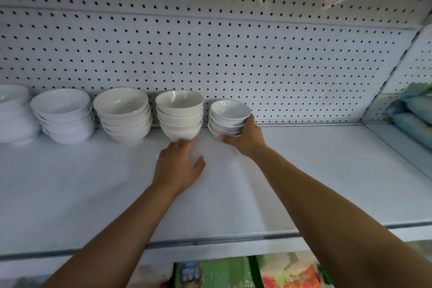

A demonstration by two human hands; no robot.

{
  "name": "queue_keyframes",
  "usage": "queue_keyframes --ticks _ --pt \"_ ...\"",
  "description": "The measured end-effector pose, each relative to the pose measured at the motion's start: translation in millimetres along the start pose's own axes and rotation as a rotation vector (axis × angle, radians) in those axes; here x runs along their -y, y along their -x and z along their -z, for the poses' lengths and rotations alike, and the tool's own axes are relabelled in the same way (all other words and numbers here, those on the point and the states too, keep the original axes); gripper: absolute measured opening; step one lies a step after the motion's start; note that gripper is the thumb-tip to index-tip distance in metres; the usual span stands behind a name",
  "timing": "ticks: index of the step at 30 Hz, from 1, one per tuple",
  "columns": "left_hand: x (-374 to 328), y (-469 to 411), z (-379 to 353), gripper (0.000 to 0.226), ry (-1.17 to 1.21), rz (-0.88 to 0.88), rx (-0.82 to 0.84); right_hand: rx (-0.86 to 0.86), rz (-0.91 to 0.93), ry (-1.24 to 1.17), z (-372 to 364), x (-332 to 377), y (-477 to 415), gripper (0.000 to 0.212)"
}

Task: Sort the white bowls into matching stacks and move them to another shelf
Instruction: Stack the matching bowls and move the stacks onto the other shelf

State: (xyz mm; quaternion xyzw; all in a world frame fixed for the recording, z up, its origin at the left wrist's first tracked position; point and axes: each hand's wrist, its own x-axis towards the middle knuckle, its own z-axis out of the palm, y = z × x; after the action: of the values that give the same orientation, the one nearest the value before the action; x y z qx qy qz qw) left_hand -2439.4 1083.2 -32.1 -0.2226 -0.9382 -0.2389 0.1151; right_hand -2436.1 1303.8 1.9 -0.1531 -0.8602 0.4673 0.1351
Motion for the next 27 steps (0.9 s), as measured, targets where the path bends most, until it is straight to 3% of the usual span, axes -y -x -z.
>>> queue_keyframes --ticks 5,8,11,16,27 --pt "-2 0 2 0.046 -0.093 -0.027 0.012 0.001 -0.005 0.064 2 -7 3 0.114" --pt "-1 3 2 0.060 -0.079 -0.077 0.022 0.088 -0.048 0.159 15 -15 24 0.122" --pt "-6 15 9 0.072 0.002 -0.086 0.053 0.130 0.015 0.277 39 -24 63 0.110" --pt "-32 66 31 0.059 0.153 -0.017 0.043 0.131 0.123 0.363 78 -32 143 0.088" --pt "-84 265 33 0.054 0.271 0.099 -0.019 0.105 0.162 0.165 84 -60 326 0.076"
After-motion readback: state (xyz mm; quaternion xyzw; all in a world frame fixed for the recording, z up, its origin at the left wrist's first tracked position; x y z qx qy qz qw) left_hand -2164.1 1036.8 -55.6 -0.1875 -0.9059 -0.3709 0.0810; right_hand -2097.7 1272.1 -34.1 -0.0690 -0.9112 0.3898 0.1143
